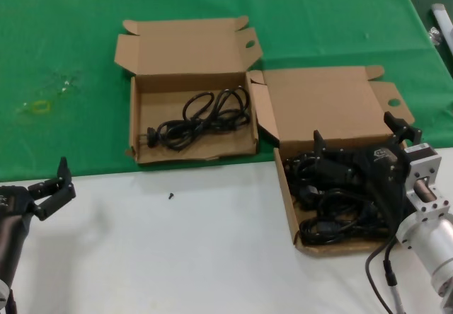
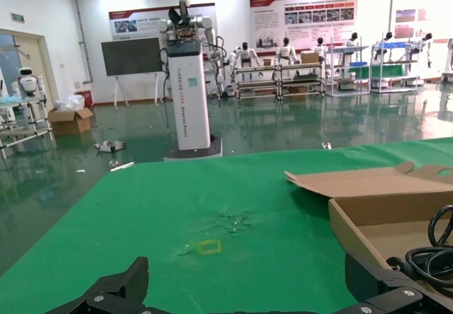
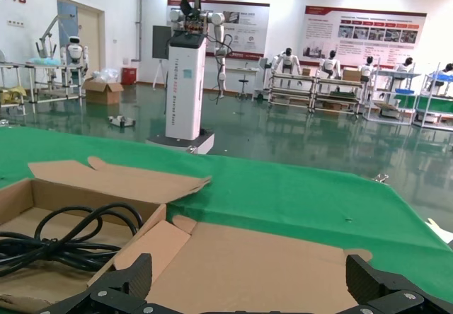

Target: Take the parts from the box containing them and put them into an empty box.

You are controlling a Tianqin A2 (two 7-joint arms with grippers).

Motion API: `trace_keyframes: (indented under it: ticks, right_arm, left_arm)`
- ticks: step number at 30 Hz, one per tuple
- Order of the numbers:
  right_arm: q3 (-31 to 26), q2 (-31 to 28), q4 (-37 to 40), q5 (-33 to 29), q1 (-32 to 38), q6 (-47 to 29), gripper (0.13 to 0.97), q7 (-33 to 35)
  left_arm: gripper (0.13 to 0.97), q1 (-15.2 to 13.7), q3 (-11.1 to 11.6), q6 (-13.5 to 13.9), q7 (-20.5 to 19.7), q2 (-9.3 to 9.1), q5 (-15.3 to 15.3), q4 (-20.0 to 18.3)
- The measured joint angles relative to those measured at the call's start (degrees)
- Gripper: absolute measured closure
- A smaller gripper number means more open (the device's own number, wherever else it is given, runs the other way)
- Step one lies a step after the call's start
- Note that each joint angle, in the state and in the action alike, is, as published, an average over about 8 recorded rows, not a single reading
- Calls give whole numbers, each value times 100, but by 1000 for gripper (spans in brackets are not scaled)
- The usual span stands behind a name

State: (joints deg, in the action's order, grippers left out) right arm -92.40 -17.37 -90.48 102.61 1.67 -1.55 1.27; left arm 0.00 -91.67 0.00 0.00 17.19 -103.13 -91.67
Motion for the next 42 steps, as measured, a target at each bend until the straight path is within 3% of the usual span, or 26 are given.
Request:
trace_keyframes:
  ticks: [42]
  right_arm:
    - [0,0,0,0,0,0,129,0]
  left_arm:
    - [132,0,0,0,0,0,0,0]
